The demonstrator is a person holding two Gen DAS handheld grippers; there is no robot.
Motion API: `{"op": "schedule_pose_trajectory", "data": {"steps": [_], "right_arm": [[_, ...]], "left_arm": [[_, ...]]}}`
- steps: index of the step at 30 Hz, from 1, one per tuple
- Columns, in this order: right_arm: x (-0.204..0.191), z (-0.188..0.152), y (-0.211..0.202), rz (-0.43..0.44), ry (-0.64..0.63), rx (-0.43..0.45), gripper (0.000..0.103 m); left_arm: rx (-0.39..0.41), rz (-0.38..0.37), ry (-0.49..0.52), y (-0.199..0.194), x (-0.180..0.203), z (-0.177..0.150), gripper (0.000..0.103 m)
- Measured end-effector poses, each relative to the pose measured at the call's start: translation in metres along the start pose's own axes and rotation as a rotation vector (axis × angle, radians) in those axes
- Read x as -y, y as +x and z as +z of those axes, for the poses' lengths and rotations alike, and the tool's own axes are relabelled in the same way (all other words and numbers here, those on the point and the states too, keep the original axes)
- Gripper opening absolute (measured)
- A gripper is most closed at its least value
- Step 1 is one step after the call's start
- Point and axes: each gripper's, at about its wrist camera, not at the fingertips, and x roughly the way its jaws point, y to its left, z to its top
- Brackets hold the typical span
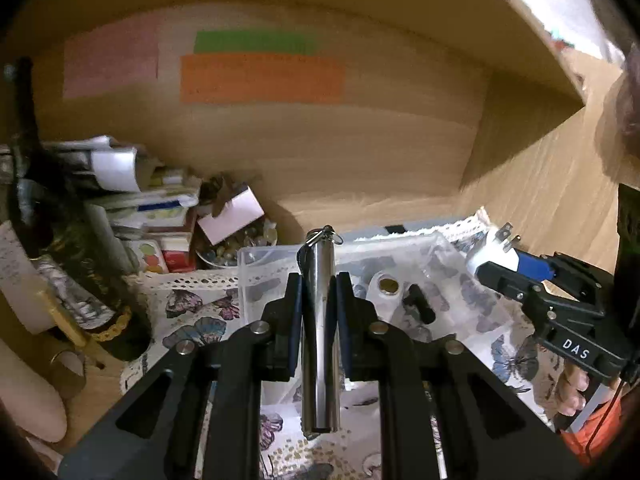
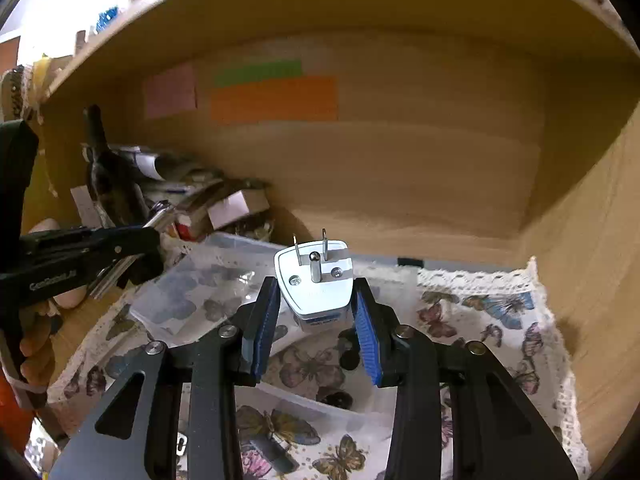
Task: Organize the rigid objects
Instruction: 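Lower the silver tube into the clear box with the left gripper while the right drops the plug adapter in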
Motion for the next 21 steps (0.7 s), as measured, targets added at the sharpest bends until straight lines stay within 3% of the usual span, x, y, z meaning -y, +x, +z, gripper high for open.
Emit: {"op": "schedule_pose_trajectory", "data": {"steps": [8,17,21], "right_arm": [[0.002,-0.016,0.052,0.028,0.009,-0.142,0.034],[-0.003,-0.026,0.076,0.044,-0.003,-0.224,0.034],[-0.005,-0.024,0.074,0.033,-0.016,-0.218,0.037]], "left_arm": [[-0.127,-0.031,0.004,0.052,-0.004,-0.012,0.016],[-0.177,-0.039,0.007,0.074,-0.005,-0.022,0.016],[-0.167,-0.047,-0.002,0.069,-0.005,-0.019,0.016]]}}
